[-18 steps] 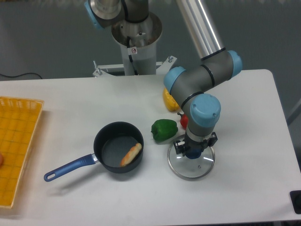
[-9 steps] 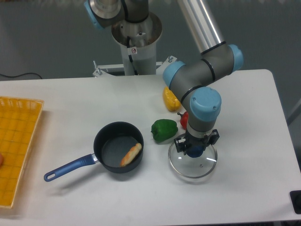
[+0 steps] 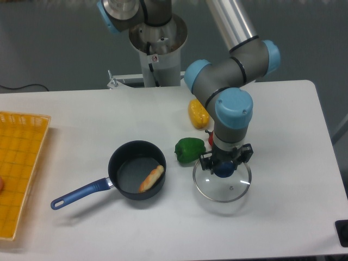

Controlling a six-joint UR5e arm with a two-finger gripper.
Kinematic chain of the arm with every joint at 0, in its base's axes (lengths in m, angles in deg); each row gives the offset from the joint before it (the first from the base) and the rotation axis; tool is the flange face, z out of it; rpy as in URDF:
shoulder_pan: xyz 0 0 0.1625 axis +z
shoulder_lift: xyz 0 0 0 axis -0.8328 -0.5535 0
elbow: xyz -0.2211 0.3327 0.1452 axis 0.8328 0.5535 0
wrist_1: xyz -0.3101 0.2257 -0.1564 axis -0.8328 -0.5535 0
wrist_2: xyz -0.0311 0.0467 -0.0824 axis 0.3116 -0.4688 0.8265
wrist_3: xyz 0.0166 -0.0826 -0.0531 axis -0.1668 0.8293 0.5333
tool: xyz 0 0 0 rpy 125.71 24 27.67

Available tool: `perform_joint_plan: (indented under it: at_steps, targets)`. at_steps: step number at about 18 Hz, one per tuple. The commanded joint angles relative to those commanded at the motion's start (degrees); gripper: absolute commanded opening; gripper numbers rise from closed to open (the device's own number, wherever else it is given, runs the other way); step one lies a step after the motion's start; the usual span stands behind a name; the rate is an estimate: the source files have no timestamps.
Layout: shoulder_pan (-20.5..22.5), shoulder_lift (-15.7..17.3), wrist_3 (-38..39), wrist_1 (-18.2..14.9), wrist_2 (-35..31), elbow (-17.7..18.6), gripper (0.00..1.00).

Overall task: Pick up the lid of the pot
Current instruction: 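Lift the glass lid by its knob up off the table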

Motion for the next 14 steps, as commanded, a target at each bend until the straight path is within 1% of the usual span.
perform_joint_plan:
  at_steps: [2, 6, 8, 11, 14]
  targets:
    - [0.1, 0.8, -4.0, -1.4, 0.0, 0.0, 0.53]
    - [0.7, 2.0, -12.1, -6.0, 0.0, -0.3, 0.52]
    - [1.1, 2.4, -15.5, -7.6, 0.0, -0.5, 0.52]
    - [1.6, 3.0, -20.3, -9.5, -0.1, -0.6, 0.52]
    - [1.8, 3.1, -22.2, -9.6, -0.1, -0.6, 0.52]
